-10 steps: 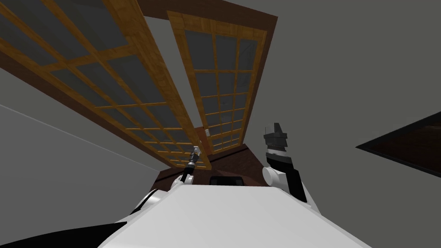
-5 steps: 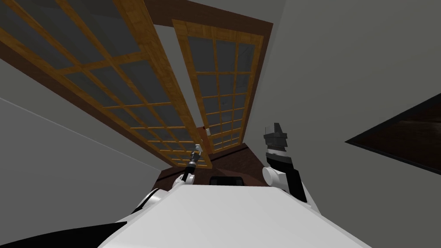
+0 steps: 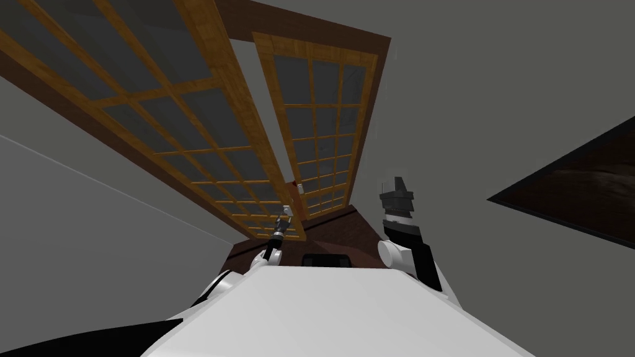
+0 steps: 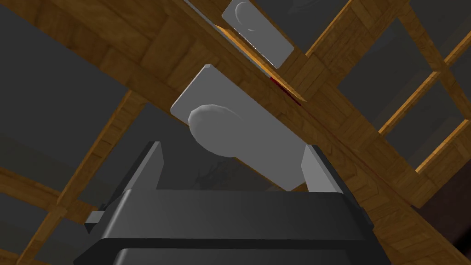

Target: Pull the door open

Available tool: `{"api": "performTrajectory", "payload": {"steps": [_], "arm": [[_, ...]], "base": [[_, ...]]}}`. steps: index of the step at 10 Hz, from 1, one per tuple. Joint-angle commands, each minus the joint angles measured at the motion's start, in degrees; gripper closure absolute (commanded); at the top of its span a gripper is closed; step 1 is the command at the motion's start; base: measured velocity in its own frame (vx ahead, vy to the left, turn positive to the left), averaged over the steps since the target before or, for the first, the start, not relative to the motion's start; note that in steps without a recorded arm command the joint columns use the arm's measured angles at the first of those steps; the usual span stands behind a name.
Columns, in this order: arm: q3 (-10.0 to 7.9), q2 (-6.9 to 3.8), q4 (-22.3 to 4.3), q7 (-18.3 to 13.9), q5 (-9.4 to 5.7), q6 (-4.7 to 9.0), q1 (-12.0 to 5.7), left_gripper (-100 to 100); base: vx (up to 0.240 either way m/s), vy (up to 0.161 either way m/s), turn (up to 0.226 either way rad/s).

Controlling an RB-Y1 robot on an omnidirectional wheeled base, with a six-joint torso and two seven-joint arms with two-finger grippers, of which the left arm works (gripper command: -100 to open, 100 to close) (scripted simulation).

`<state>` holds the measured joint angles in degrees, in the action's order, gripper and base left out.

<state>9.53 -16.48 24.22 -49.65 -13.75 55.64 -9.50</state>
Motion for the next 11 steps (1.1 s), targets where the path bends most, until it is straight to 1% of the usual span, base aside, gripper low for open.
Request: {"api": "performTrajectory", "payload": {"steps": [1, 2, 3, 4, 5, 6, 7, 8, 9, 10, 11], "arm": [[0.76, 0.26, 0.75, -2.86, -0.98, -0.57, -0.05, -100], [0.76, 0.26, 0.75, -3.81, -0.98, -0.57, -0.05, -100], [1.29, 0.43, 1.04, -6.04, -1.64, -0.8, -0.16, -100], [1.29, 0.43, 1.04, -6.15, -1.64, -0.8, -0.16, -100], [1.83, 0.61, 1.34, -8.46, -2.31, -1.04, -0.27, -100], [2.37, 0.79, 1.64, -9.84, -2.98, -1.28, -0.38, -100], [2.37, 0.79, 1.64, -10.85, -2.98, -1.28, -0.38, -100], [2.91, 0.97, 1.94, -12.83, -3.65, -1.52, -0.49, -100], [2.91, 0.97, 1.94, -13.2, -3.65, -1.52, -0.49, -100], [3.45, 1.15, 2.24, -15.46, -4.32, -1.76, -0.59, -100], [3.98, 1.32, 2.53, -17.04, -4.98, -1.99, -0.7, -100]], "base": [[-0.069, 0.032, -0.022], [-0.056, 0.033, -0.013], [-0.069, 0.037, -0.016], [-0.053, 0.027, -0.01], [-0.055, 0.031, -0.017], [-0.078, 0.039, -0.026], [-0.056, 0.027, -0.015], [-0.057, 0.029, -0.014], [-0.051, 0.023, -0.01], [-0.055, 0.022, -0.015], [-0.081, 0.038, -0.026]]}}
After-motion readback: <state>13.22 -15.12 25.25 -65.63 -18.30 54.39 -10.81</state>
